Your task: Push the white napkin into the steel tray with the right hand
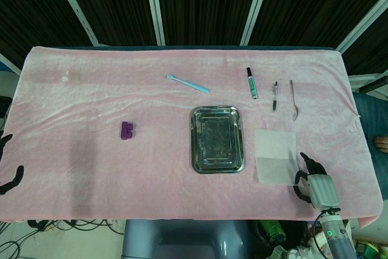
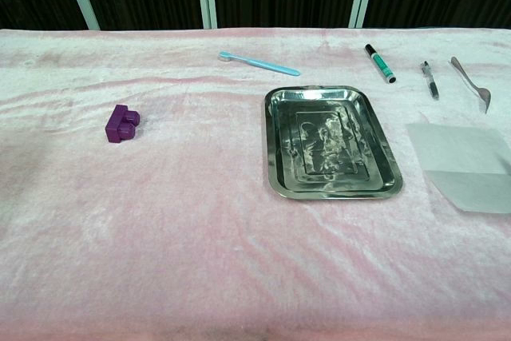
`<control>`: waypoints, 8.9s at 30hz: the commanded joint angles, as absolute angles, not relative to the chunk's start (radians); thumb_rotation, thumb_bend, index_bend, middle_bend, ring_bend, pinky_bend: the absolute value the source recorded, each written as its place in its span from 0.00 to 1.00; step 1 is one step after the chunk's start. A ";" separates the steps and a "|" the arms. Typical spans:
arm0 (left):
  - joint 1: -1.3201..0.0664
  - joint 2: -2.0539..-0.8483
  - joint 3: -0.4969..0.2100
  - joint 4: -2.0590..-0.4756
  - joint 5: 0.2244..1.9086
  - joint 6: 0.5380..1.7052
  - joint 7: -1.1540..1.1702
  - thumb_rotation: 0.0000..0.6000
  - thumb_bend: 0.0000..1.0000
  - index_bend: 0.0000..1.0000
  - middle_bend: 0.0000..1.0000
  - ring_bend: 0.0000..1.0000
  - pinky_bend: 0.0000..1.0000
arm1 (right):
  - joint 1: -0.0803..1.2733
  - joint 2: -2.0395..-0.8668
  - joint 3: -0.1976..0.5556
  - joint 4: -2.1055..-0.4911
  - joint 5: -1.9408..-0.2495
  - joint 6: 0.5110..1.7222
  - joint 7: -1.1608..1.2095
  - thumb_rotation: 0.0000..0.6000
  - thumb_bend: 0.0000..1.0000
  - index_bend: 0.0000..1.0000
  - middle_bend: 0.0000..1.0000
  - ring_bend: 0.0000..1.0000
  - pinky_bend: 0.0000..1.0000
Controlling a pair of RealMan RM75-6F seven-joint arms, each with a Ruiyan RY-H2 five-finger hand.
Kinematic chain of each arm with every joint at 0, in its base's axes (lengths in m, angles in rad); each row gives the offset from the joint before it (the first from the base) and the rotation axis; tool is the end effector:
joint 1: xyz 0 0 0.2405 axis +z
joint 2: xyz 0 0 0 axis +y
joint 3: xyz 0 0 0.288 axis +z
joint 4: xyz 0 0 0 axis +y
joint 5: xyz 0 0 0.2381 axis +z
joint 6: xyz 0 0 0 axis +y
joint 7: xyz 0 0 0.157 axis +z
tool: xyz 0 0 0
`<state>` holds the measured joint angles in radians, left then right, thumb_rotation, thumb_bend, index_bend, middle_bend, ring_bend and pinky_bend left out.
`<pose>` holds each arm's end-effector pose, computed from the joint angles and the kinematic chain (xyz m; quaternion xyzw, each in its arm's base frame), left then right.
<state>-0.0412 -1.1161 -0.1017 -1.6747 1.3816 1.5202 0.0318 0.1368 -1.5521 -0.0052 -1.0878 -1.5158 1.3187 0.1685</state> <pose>-0.3559 0.1932 0.1613 -0.5278 -0.4099 -0.3889 0.6341 -0.4041 -0.2076 0.0060 0.6251 -0.4563 0.3557 0.5239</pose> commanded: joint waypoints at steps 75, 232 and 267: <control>-0.035 -1.117 -0.101 -1.691 1.384 1.531 0.043 1.00 0.40 0.12 0.04 0.00 0.00 | 0.372 -1.603 0.106 -1.334 -1.414 1.087 -0.090 1.00 0.42 0.75 0.06 0.13 0.17; -0.043 -1.116 -0.100 -1.700 1.375 1.519 0.046 1.00 0.40 0.12 0.04 0.00 0.00 | 0.665 -1.669 0.202 -1.588 -0.802 1.103 -0.692 1.00 0.39 0.23 0.07 0.14 0.17; -0.050 -1.112 -0.102 -1.697 1.368 1.503 0.033 1.00 0.40 0.12 0.04 0.00 0.00 | 0.766 -1.778 0.167 -1.488 -0.678 1.083 -0.793 1.00 0.42 0.12 0.07 0.14 0.17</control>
<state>-0.0501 -1.1121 -0.1022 -1.6969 1.3680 1.5033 0.0335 0.7657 -1.7782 0.1674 -1.4875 -0.6782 1.0830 -0.7929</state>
